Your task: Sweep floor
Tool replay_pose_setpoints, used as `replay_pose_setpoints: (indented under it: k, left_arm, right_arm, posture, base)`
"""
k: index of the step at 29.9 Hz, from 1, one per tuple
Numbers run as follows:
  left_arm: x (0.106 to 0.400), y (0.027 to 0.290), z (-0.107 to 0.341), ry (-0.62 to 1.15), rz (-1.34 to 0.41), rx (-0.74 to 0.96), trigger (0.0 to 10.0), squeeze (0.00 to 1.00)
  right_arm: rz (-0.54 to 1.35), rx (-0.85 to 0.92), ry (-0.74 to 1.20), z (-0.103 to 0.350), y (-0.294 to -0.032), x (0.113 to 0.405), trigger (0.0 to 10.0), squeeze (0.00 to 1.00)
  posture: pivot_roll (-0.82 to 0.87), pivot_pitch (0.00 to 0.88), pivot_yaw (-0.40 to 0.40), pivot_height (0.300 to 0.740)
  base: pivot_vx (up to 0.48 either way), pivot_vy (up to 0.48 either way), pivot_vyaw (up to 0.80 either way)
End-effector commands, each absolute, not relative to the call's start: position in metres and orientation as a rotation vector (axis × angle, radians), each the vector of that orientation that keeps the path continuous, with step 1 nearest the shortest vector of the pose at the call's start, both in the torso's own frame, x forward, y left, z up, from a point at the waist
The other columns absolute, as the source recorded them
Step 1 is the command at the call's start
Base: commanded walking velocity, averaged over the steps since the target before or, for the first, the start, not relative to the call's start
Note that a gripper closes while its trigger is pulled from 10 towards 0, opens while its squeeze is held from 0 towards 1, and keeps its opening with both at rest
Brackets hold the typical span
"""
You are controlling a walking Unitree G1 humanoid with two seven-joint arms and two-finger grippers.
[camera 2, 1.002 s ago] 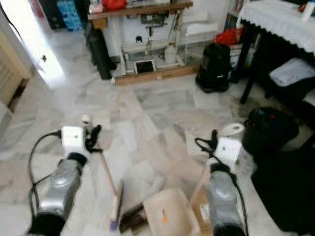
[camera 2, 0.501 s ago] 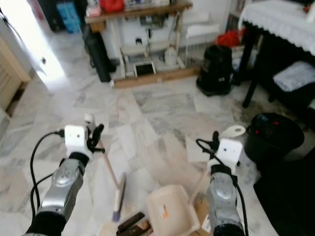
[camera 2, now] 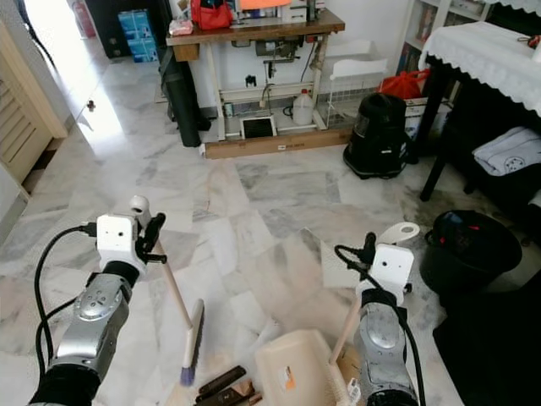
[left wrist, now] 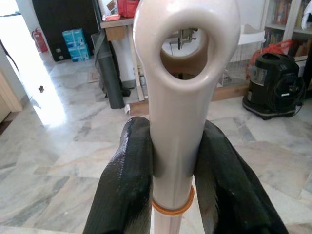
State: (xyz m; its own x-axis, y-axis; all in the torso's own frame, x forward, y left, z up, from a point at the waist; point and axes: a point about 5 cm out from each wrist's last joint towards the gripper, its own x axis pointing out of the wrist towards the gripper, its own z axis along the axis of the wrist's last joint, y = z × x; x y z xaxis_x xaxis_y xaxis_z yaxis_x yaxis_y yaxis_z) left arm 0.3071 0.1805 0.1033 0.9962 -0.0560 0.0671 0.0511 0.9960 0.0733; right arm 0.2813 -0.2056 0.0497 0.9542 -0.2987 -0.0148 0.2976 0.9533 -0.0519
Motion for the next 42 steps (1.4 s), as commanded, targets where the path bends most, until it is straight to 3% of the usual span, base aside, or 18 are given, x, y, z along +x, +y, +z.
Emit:
replay_pose_setpoints:
  k: [1, 21, 29, 42]
  left_arm:
    - [0.307, 0.188, 0.114, -0.103, -0.044, 0.096, 10.0, 0.0]
    - [0.288, 0.21, 0.117, -0.077, -0.03, 0.168, 10.0, 0.0]
    - [0.281, 0.208, 0.119, -0.07, -0.039, 0.175, 10.0, 0.0]
    - [0.273, 0.21, 0.124, -0.076, -0.045, 0.192, 10.0, 0.0]
  right_arm:
    - [-0.315, -0.06, 0.013, 0.049, -0.205, 0.281, 10.0, 0.0]
    - [-0.393, -0.09, 0.031, 0.045, -0.205, 0.285, 10.0, 0.0]
    - [-0.465, -0.153, 0.017, 0.048, -0.222, 0.282, 10.0, 0.0]
    - [-0.473, -0.154, 0.02, 0.042, -0.213, 0.278, 10.0, 0.0]
  posture:
    - [-0.06, 0.0, 0.052, 0.74]
    - [0.0, 0.071, 0.056, 0.74]
    - [0.01, 0.072, 0.054, 0.74]
    - [0.03, 0.069, 0.061, 0.74]
  base:
    - [0.0, 0.0, 0.0]
    - [0.0, 0.0, 0.0]
    - [0.0, 0.0, 0.0]
    - [0.0, 0.0, 0.0]
